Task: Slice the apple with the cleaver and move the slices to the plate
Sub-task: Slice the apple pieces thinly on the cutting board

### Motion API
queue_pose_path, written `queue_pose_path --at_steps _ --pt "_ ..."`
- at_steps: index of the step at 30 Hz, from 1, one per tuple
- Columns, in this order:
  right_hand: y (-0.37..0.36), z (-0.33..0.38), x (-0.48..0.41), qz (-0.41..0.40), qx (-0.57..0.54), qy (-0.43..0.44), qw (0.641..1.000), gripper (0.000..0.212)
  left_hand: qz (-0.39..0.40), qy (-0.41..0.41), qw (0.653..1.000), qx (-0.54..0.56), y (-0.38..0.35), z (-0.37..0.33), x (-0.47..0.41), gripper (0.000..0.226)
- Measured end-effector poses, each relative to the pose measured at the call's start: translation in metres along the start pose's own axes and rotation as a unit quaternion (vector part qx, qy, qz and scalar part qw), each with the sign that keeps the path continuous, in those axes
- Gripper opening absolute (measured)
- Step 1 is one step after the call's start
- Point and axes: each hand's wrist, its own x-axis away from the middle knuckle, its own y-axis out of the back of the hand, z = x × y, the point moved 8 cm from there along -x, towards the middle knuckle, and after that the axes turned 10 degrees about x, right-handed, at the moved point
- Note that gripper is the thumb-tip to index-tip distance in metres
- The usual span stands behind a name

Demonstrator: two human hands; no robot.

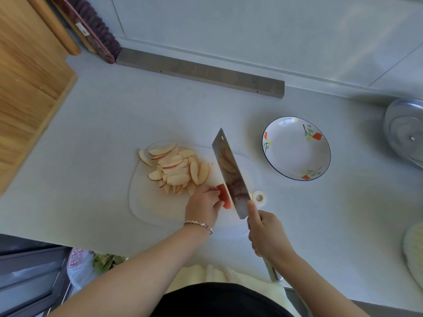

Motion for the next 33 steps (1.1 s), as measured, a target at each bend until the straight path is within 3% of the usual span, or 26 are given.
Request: queue_pose_path --at_steps 20,24,33 --pt "-0.009 0.000 0.004 -0.005 0.075 0.004 0.997 0.052 -0.018 -0.066 0.996 -0.053 0.002 -0.009 0.000 0.009" --pt "-0.015 0.005 -0.008 -0.003 0.079 0.000 0.997 0.054 -0.007 -0.063 0.997 -0.047 0.002 -0.009 0.000 0.015" --pt "-0.011 0.000 -0.008 0.025 -0.083 -0.047 0.995 0.053 -0.008 -0.043 0.998 -0.034 0.003 -0.005 0.002 0.019"
